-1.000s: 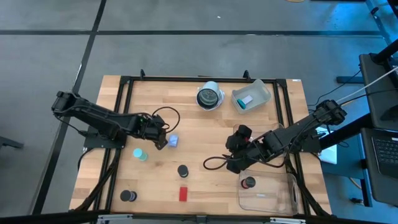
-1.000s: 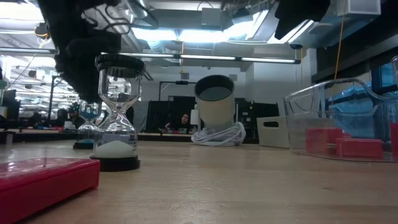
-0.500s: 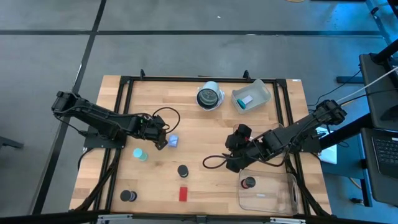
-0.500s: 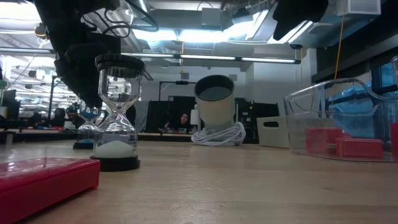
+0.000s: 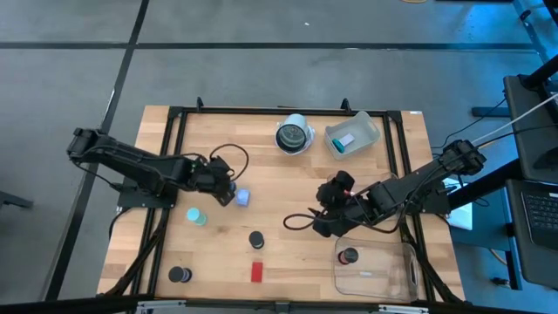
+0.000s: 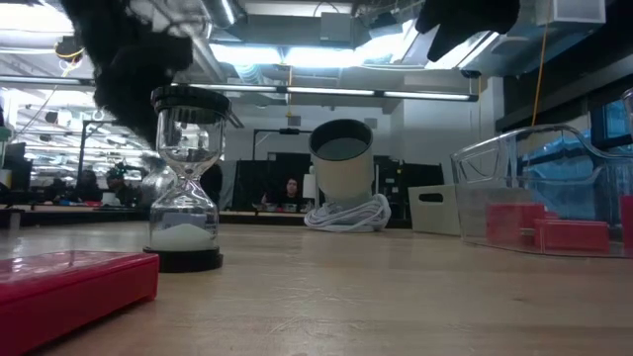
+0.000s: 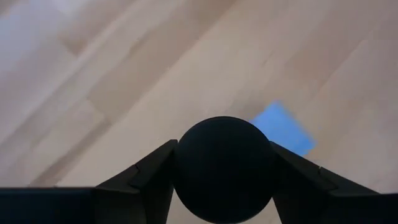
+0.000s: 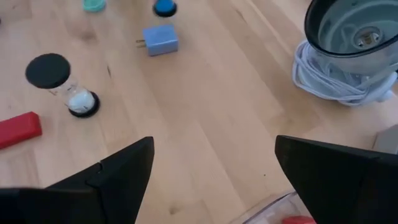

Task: Pick & Place Office items
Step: Put the top blue hourglass into the bottom transparent bin

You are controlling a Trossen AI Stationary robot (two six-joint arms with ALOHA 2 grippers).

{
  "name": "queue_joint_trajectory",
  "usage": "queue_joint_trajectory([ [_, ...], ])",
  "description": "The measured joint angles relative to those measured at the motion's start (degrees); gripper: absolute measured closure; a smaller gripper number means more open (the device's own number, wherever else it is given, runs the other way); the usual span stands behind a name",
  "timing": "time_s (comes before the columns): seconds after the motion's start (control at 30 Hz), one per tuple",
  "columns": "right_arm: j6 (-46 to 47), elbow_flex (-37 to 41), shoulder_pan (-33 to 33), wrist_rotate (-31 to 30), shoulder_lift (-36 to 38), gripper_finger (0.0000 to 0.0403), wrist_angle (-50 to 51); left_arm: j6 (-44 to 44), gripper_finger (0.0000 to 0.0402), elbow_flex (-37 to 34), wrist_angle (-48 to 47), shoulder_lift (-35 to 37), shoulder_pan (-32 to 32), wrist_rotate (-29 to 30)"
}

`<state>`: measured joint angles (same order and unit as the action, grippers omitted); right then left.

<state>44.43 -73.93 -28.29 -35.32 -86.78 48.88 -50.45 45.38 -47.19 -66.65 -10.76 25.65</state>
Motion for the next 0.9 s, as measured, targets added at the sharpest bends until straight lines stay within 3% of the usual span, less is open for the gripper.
queue_joint_trajectory([
  [0.23, -7.1, 0.0, 1.2, -4.9, 0.0, 0.0064, -7.7, 3.2, 0.019, 4.3, 5.4, 5.4, -0.8, 8.2],
  [0.57, -40.4, 0.0, 2.4, -15.9, 0.0, 0.0064, -31.1, 24.7, 0.0189, 4.3, 37.3, 8.6, -6.3, 11.4],
  [0.73, -52.7, 0.0, 2.4, -16.2, 0.0, 0.0064, -39.9, 36.4, 0.0188, 4.3, 53.5, 8.7, -9.1, 10.8],
  [0.9, -61.1, 0.0, 2.4, -16.1, 0.0, 0.0064, -46.3, 41.7, 0.0188, 4.3, 61.0, 8.7, -11.1, 10.9],
])
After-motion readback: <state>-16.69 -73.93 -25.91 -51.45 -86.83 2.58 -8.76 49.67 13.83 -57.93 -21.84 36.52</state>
